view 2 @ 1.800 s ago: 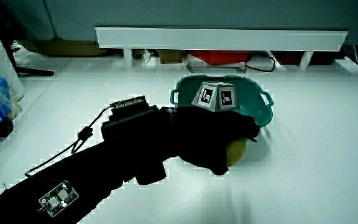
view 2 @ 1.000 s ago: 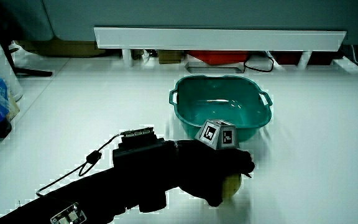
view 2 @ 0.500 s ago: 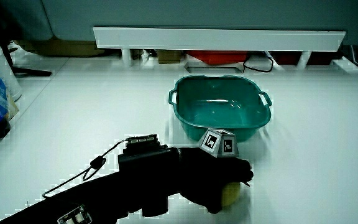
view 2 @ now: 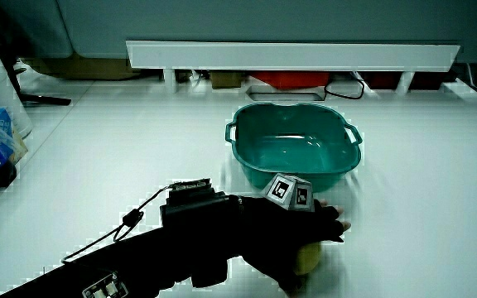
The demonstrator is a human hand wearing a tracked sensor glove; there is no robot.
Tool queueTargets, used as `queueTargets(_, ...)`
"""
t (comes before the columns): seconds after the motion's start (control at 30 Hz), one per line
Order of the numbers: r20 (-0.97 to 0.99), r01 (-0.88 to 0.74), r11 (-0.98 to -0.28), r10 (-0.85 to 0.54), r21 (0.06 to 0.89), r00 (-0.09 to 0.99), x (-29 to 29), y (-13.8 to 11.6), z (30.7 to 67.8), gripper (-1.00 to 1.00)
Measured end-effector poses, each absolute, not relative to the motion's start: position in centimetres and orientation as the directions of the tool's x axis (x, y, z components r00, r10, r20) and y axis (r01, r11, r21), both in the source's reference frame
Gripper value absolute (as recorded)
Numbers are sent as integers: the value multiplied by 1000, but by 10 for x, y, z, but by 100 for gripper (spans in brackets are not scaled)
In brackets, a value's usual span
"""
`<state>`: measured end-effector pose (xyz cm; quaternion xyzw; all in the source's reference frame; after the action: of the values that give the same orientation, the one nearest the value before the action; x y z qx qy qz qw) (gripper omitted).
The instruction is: Place pear on desk
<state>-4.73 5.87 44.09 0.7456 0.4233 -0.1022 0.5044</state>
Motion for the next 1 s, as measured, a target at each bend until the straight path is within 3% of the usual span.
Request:
queueTargets(0.13, -589, 748, -142, 529, 648, 610, -49, 60, 438, -100)
queueTargets(0.37, -604, 756, -155, 511, 635, 612, -58, 61, 424, -100)
queueTargets(0.47, -627, 776, -128, 516, 617, 584, -75, 71, 450, -100)
queueTargets(0.5, -606, 745, -170, 480, 645, 634, -74, 65, 420, -100)
queueTargets(0.77, -574, 729, -262, 474, 632, 668, -118, 59, 397, -100)
queueTargets(0.9, -557, 665, -266, 383, 698, 737, -143, 64, 404, -100)
queueTargets(1.0, -542, 682, -329, 426, 653, 725, -161, 67, 398, -100)
